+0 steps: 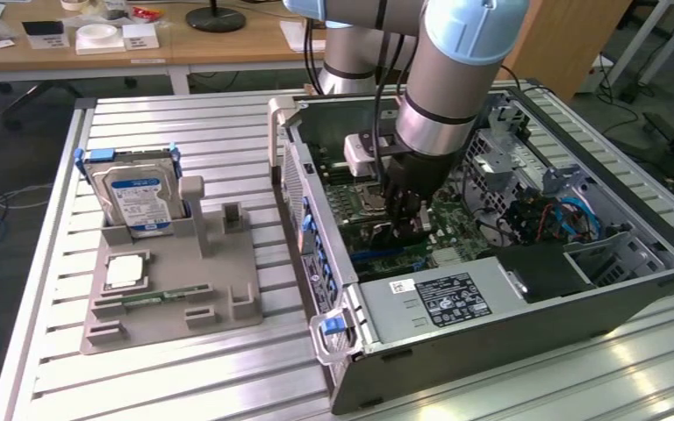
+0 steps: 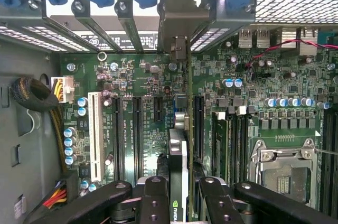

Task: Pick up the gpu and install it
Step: 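Insert the gpu into the slot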

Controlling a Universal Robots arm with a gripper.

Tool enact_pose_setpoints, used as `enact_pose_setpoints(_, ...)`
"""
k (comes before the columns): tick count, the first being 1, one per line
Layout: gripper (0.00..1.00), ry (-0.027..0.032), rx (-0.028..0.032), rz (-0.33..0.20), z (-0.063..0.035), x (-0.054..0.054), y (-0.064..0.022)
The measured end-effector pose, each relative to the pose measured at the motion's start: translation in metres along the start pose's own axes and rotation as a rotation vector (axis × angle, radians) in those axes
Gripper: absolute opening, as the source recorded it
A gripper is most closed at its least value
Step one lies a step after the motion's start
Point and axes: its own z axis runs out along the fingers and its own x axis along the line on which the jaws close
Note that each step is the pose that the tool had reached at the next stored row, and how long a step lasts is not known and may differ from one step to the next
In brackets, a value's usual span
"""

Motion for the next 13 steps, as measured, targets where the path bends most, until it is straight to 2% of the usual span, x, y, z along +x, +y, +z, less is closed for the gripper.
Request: enact_pose_setpoints(13, 0.27, 0.0002, -0.0001, 0.000, 0.0003, 0.0001, 0.0004)
